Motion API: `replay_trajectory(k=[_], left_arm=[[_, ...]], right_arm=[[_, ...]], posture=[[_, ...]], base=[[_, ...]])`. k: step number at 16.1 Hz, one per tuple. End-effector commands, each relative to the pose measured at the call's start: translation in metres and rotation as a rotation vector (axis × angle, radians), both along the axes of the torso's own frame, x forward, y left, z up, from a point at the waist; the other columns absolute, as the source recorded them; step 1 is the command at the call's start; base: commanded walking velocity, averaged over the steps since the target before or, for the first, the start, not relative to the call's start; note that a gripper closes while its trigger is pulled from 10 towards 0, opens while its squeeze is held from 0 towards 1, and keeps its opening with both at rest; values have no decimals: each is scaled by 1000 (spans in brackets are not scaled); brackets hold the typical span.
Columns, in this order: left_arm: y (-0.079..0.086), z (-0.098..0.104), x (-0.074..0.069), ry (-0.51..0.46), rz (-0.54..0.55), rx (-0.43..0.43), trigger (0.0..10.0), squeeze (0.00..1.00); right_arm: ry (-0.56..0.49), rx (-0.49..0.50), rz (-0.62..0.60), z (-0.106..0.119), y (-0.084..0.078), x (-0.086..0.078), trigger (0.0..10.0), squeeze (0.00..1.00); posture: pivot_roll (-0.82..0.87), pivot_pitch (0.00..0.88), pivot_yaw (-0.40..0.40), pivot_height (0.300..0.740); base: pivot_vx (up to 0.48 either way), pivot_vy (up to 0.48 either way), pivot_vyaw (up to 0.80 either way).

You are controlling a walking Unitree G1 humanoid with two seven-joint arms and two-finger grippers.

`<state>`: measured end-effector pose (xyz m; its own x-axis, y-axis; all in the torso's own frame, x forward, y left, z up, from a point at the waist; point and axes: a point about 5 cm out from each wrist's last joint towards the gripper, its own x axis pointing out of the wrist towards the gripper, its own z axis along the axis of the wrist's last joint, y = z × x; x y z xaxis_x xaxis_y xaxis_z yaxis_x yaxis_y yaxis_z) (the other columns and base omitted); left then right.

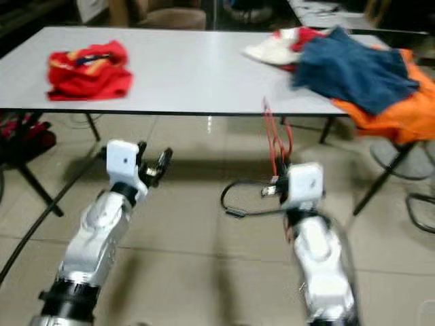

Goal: Hang hanger

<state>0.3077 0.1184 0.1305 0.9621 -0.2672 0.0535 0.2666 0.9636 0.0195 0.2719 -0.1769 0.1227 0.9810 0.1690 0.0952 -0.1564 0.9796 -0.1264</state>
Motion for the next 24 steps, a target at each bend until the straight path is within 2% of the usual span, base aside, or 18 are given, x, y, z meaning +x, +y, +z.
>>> replay_trajectory(k=[1,3,4,5,7,9,10,11,12,13,16,17,18,19,20,21,22,24], left_arm=[[11,-4,1,12,32,19,10000,0],[22,-5,10,18,63,66,10000,0],[30,-5,15,20,90,64,10000,0],[30,-4,16,18,94,62,10000,0],[29,-4,15,18,106,55,10000,0],[29,-7,15,21,114,51,10000,0],[28,-8,16,20,114,50,10000,0],[29,-8,16,19,113,53,10000,0],[30,-8,17,19,111,57,10000,0],[34,-8,20,25,104,76,10000,0],[44,-10,33,62,58,143,10000,0],[46,-8,35,59,42,160,10000,0],[51,-4,41,53,-11,218,10000,0],[55,0,44,42,-28,231,10000,0],[56,1,45,39,-32,232,10000,0],[59,5,48,28,-63,273,10000,0],[63,9,50,42,-144,301,10000,0],[62,8,49,68,-236,312,10000,0]], right_arm=[[49,7,123,-2,12,2,0,0],[98,-92,229,5,0,7,0,0],[125,-117,163,9,-13,15,0,0],[118,-79,59,12,-21,21,0,0],[117,67,-211,16,-36,32,0,0],[75,97,-498,21,-54,31,0,0],[72,84,-493,22,-53,31,0,0],[108,40,-290,22,-35,36,0,0],[129,13,-159,24,-28,39,0,0],[184,-94,131,31,-18,38,0,0],[268,-401,576,44,-27,18,0,0],[322,-480,663,42,-30,11,0,0],[481,-741,830,32,-47,-2,0,0],[535,-861,881,31,-56,-5,0,0],[548,-889,894,31,-57,-5,0,0],[578,-987,954,33,-62,-7,0,0],[615,-1053,1131,34,-70,-17,0,0],[652,-1050,1198,37,-75,-19,0,0]], posture=[[-55,0,29,740],[-60,0,27,740],[-60,0,25,740],[-59,1,22,740],[-54,5,17,740],[-52,5,13,740],[-50,6,13,740],[-46,7,11,740],[-48,7,12,740],[-53,6,13,740],[-56,5,13,740],[-58,4,13,740],[-60,3,12,740],[-60,3,13,740],[-60,3,13,740],[-60,4,12,740],[-61,4,14,740],[-61,1,13,740]], base=[[0,0,0],[0,0,0],[0,0,0],[0,0,0],[0,0,0],[0,0,0],[0,0,0],[0,0,0],[0,0,0],[0,0,0],[0,0,0],[0,0,0],[0,0,0],[0,0,0],[0,0,0],[0,0,0],[0,0,0],[0,0,0]])
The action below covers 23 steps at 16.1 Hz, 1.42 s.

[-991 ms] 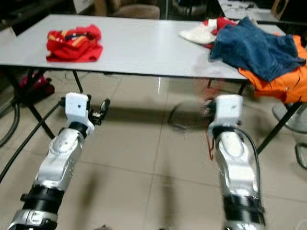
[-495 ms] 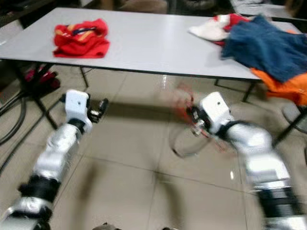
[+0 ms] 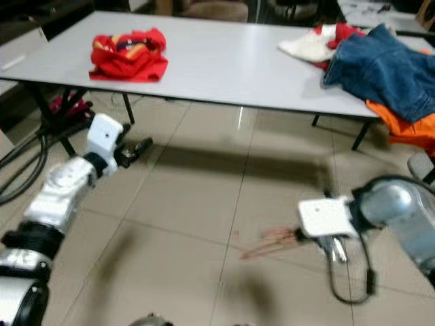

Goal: Hang hanger

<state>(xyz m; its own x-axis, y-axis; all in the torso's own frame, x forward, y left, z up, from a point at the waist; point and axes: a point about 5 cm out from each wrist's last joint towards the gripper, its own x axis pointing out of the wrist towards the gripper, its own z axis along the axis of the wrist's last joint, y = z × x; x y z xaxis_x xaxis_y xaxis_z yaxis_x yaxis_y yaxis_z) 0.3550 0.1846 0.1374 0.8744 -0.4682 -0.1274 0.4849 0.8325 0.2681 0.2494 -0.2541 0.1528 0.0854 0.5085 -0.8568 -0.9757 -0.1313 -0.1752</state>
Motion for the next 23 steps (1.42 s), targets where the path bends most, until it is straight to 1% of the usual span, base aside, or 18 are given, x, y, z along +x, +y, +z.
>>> replay_trajectory(k=[1,2,3,4,5,6,7,8,10,11,12,13,15,17,20,23], left_arm=[[-10,-1,-3,45,-144,8,10000,0],[-13,-1,-5,53,-196,13,10000,0],[-16,2,-10,65,-318,24,10000,0],[-16,4,-20,93,-488,63,10000,0],[-13,3,-30,123,-613,128,10000,0],[-10,0,-33,144,-661,183,10000,0],[-8,0,-36,164,-693,199,10000,0],[-4,0,-40,205,-731,198,10000,0],[-6,2,-39,226,-727,118,10000,0],[-8,3,-42,230,-740,75,10000,0],[-10,4,-44,242,-762,34,10000,0],[-12,6,-45,246,-776,11,10000,0],[-19,7,-43,232,-772,4,10000,0],[-28,7,-37,204,-728,-23,10000,0],[-40,6,-30,166,-659,-36,10000,0],[-52,8,-29,141,-668,-58,10000,0]], right_arm=[[55,78,52,12,7,1,0,0],[86,111,53,14,9,1,0,0],[134,151,61,17,11,1,0,0],[162,195,64,22,12,4,0,0],[173,239,58,27,13,8,0,0],[171,264,50,30,14,11,0,0],[159,295,36,32,15,14,0,0],[121,353,-1,37,16,21,0,0],[52,442,-72,40,16,27,0,0],[34,493,-105,39,17,28,0,0],[24,521,-130,36,18,28,0,0],[-8,529,-157,33,17,29,0,0],[-56,582,-205,36,17,34,0,0],[-71,627,-217,39,21,34,0,0],[-69,642,-197,41,27,29,0,0],[-75,655,-175,45,33,27,0,0]], posture=[[-61,1,14,740],[-63,1,13,740],[-64,1,6,740],[-64,1,4,740],[-64,1,5,740],[-64,1,5,740],[-63,1,6,740],[-61,2,6,740],[-58,4,5,740],[-56,5,12,740],[-60,5,20,740],[-60,4,22,740],[-61,1,25,740],[-60,0,30,740],[-64,0,29,740],[-65,0,29,740]], base=[[0,0,0],[0,0,0],[0,0,0],[0,0,0],[0,0,0],[0,0,0],[0,0,0],[0,0,0],[0,0,0],[0,0,0],[0,0,0],[0,0,0],[0,0,0],[0,0,0],[0,0,0],[0,0,0]])
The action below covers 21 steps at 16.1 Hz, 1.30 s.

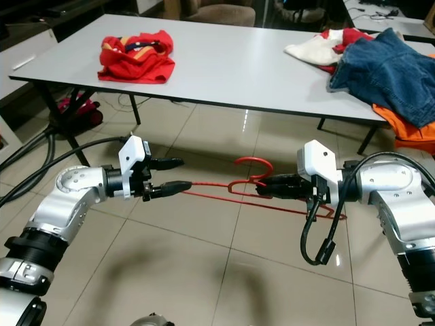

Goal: Hang hanger

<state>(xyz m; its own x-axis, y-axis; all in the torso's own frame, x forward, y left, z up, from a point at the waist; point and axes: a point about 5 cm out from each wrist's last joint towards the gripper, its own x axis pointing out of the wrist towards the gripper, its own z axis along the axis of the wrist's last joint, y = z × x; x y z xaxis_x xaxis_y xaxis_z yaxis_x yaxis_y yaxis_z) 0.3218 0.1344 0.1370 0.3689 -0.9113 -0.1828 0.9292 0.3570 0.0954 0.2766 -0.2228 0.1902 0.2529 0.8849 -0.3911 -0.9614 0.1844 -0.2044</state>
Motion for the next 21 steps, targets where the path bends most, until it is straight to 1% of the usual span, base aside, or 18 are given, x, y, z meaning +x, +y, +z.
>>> replay_trajectory(k=[1,2,3,5,7,8,10,13,16,21], left_arm=[[-4,9,3,-33,-13,4,10000,0],[-5,9,2,-32,-19,3,10000,0],[-7,8,-1,-23,-55,6,10000,0],[-7,7,-3,-19,-74,16,10000,0],[-7,8,-9,-11,-146,35,10000,0],[-7,9,-10,-16,-160,43,10000,0],[-10,10,-10,-23,-163,42,10000,0],[-20,8,-13,-23,-182,34,10000,0],[-27,6,-13,10,-166,21,10000,0],[-36,1,-15,5,-161,24,10000,0]], right_arm=[[-35,21,6,8,3,-1,0,0],[-35,22,7,8,3,-1,0,0],[-37,27,6,10,4,-2,0,0],[-35,25,2,10,3,-2,0,0],[-33,21,-7,10,1,-3,0,0],[-33,20,-10,10,1,-2,0,0],[-35,22,-12,11,2,-2,0,0],[-33,32,-13,9,6,-2,0,0],[-37,47,-17,10,7,0,0,0],[-33,65,-13,11,11,-1,0,0]], posture=[[-65,0,29,740],[-66,0,30,740],[-68,0,29,740],[-70,0,29,740],[-72,0,29,740],[-73,0,29,740],[-73,1,30,740],[-74,4,29,740],[-73,9,27,740],[-76,12,24,740]], base=[[0,0,0],[0,0,0],[0,0,0],[0,0,0],[0,0,0],[0,0,0],[0,0,0],[0,0,0],[0,0,0],[0,0,0]])
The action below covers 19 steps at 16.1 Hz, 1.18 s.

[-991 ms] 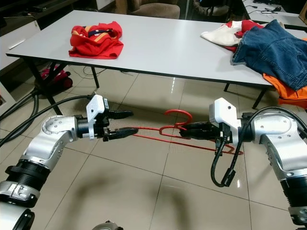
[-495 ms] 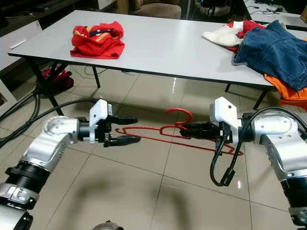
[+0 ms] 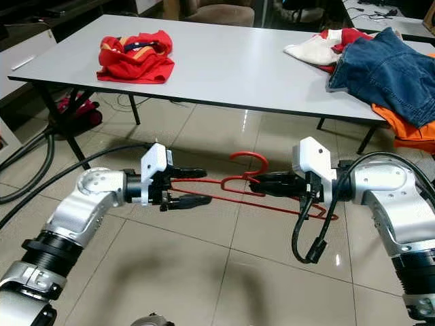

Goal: Hang hanger

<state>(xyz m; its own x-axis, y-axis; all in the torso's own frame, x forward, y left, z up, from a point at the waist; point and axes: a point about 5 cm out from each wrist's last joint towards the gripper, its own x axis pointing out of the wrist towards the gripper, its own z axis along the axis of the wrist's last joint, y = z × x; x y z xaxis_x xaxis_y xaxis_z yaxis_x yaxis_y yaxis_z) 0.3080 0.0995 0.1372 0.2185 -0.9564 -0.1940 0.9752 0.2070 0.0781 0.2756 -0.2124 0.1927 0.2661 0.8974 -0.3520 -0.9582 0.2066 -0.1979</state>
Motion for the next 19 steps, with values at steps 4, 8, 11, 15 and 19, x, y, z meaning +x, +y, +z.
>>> replay_trajectory(k=[4,8,11,15,19], left_arm=[[-6,0,-2,-12,-10,15,0,0],[-7,1,1,-18,7,1,0,0],[-8,2,4,-14,27,-10,0,0],[-8,2,4,-23,20,2,0,0],[-5,-1,0,-33,-21,49,0,0]], right_arm=[[-26,27,3,9,2,-1,0,0],[-19,25,2,9,2,-2,0,0],[-16,23,3,9,1,-2,0,0],[-10,-7,2,6,-1,-3,0,0],[-3,-34,1,2,-3,-4,0,0]], posture=[[-78,11,24,740],[-79,13,23,740],[-81,13,21,740],[-83,14,21,740],[-82,14,22,740]], base=[[0,0,0],[0,0,0],[0,0,0],[0,0,0],[0,0,0]])
